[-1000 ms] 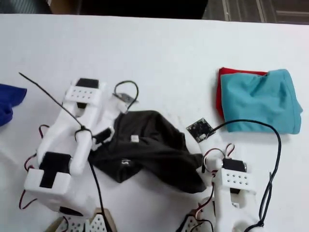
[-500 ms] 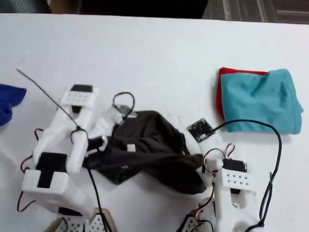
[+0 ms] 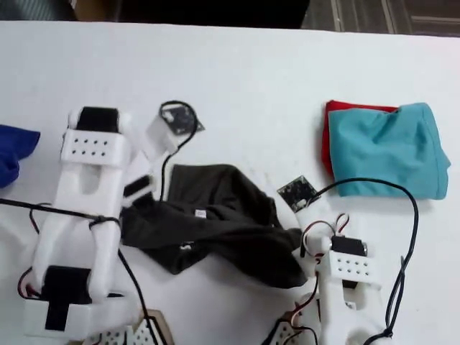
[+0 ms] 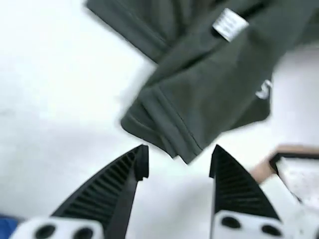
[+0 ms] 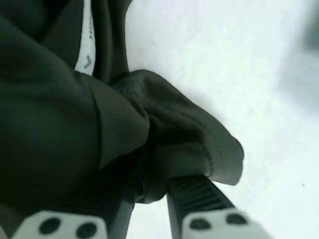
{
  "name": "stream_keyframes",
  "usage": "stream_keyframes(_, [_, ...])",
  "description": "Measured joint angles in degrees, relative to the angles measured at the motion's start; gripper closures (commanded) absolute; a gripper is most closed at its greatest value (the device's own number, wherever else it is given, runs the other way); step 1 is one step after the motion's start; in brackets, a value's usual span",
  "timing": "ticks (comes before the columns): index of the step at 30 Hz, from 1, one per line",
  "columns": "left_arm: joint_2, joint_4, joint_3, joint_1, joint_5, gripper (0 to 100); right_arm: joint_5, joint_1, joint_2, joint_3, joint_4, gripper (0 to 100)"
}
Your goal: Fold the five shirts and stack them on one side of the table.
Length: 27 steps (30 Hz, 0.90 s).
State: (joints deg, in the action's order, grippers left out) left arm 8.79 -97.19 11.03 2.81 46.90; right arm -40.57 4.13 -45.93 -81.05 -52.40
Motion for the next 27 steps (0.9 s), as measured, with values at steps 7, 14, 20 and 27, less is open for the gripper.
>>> stream_keyframes(7, [-14.68,6.77,-0.09,-1.32,-7.12,78,0.00,0.00,0.00,0.00,0.00,97.7])
stream_keyframes(14, [-22.77,2.81,-0.62,-3.78,-7.30,98,0.00,0.00,0.00,0.00,0.00,97.7])
stream_keyframes(20, [-20.13,-3.08,-0.44,-3.60,-7.30,97,0.00,0.00,0.00,0.00,0.00,97.7])
stream_keyframes(27, [-4.04,-3.52,8.70,-0.97,-1.41,97,0.00,0.00,0.00,0.00,0.00,97.7])
